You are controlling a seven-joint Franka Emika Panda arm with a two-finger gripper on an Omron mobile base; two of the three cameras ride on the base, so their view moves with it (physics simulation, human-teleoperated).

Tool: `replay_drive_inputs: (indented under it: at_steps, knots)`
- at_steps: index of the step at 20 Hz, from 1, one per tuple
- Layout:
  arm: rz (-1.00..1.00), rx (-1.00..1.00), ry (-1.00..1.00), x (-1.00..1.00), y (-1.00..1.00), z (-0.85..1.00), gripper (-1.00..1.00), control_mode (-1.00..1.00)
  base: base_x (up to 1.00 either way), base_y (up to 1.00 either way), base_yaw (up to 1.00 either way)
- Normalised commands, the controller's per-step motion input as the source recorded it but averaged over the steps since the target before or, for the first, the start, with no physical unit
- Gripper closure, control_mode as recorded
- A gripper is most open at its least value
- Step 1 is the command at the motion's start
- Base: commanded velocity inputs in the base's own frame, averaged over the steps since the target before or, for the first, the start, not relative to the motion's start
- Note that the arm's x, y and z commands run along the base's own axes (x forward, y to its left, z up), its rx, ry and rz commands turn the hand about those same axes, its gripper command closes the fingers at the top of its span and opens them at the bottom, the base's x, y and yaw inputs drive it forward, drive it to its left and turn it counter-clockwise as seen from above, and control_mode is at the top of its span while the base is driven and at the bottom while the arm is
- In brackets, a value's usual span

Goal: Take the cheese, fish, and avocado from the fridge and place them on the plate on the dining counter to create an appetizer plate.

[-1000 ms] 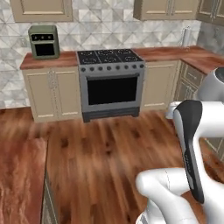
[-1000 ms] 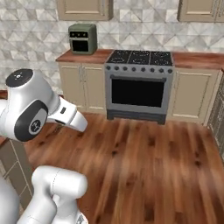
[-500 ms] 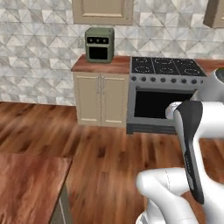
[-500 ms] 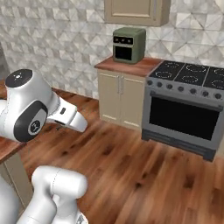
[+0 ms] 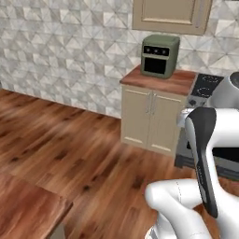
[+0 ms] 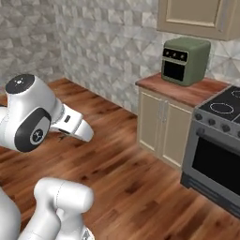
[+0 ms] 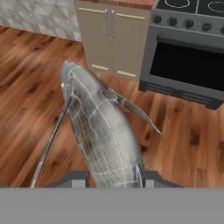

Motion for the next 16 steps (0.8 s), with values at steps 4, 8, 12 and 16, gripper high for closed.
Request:
replay_drive_inputs:
  at_steps: [4, 8, 12, 16]
  knots:
    - [0.0, 0.0, 0.0, 0.0, 0.0, 0.0, 1.0, 1.0, 1.0, -0.53, 0.57]
    - [0.0, 0.0, 0.0, 0.0, 0.0, 0.0, 1.0, 1.0, 1.0, -0.52, 0.57]
    - [0.0, 0.0, 0.0, 0.0, 0.0, 0.0, 1.0, 1.0, 1.0, -0.51, 0.57]
    - [0.0, 0.0, 0.0, 0.0, 0.0, 0.0, 1.0, 1.0, 1.0, -0.47, 0.53]
